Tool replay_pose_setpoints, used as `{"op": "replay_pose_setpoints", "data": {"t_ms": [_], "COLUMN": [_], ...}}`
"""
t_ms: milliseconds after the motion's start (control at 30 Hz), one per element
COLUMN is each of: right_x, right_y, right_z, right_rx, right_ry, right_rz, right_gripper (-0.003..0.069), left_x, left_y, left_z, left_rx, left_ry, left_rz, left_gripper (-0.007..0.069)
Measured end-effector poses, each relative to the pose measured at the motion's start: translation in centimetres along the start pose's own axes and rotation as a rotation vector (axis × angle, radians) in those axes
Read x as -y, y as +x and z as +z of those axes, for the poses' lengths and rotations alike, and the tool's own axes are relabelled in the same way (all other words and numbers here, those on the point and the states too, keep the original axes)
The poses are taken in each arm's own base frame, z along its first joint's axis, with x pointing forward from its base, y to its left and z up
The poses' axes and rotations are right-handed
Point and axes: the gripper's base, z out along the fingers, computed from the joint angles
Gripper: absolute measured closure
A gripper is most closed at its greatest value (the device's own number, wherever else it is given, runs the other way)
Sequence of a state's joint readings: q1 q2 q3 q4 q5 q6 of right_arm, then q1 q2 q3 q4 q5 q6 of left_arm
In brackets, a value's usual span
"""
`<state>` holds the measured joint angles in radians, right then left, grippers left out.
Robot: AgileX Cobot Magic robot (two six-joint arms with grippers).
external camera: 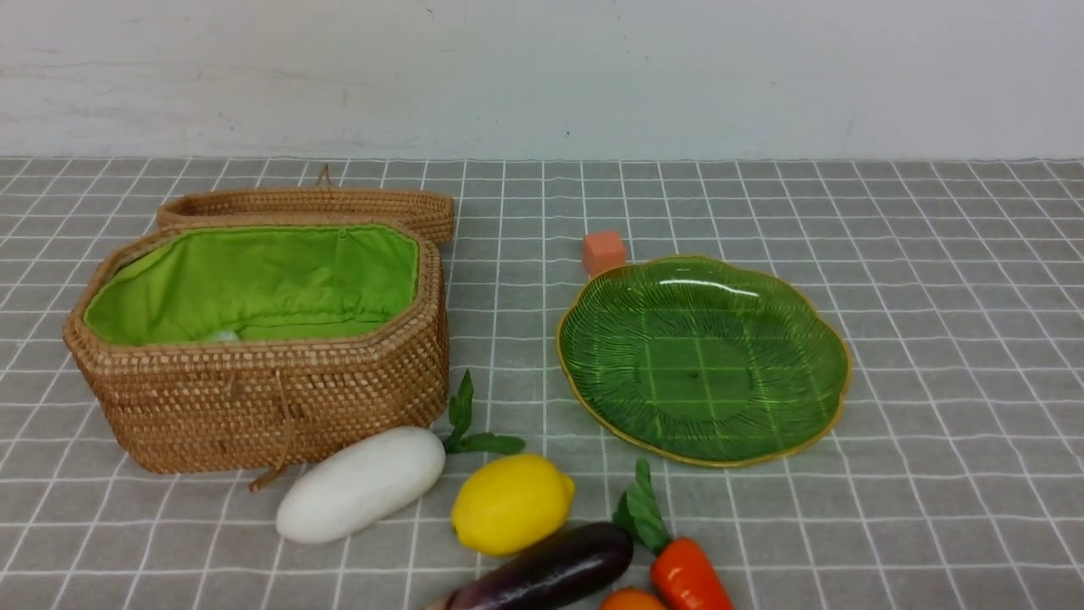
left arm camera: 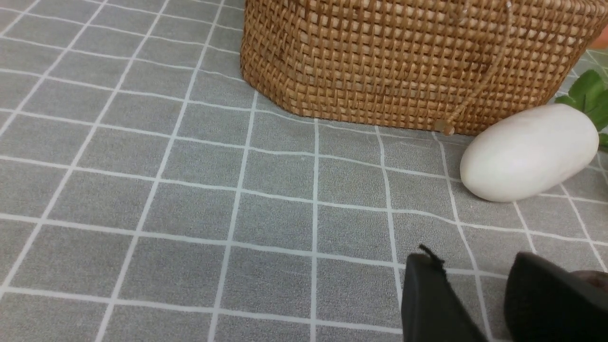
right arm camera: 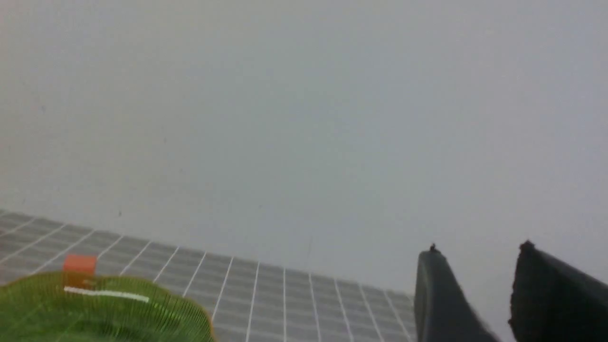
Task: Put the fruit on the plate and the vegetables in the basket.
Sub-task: Use the right arm to grab a carrot and put it into the left basket
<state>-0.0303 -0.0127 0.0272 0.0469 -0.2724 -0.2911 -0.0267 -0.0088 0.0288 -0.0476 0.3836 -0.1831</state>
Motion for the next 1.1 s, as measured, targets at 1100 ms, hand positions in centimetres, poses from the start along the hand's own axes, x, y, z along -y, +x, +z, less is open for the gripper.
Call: {"op": "replay_pose_setpoints", "data": {"t_ms": [1100], "right_x": [0.7], "right_y": [-5.8], "right_z": [5.7], "right_rx": [-0.515], "right_ry": [-0.061], "right_rz": [0.518], "right_gripper": [0.0418], "left_x": [0.0], "left_y": [0.0], "left_z": [0.0], "left_rx": [0.0], "left_ry": [0.0], "left_rz": [0.0], "left_gripper": [0.0386]}}
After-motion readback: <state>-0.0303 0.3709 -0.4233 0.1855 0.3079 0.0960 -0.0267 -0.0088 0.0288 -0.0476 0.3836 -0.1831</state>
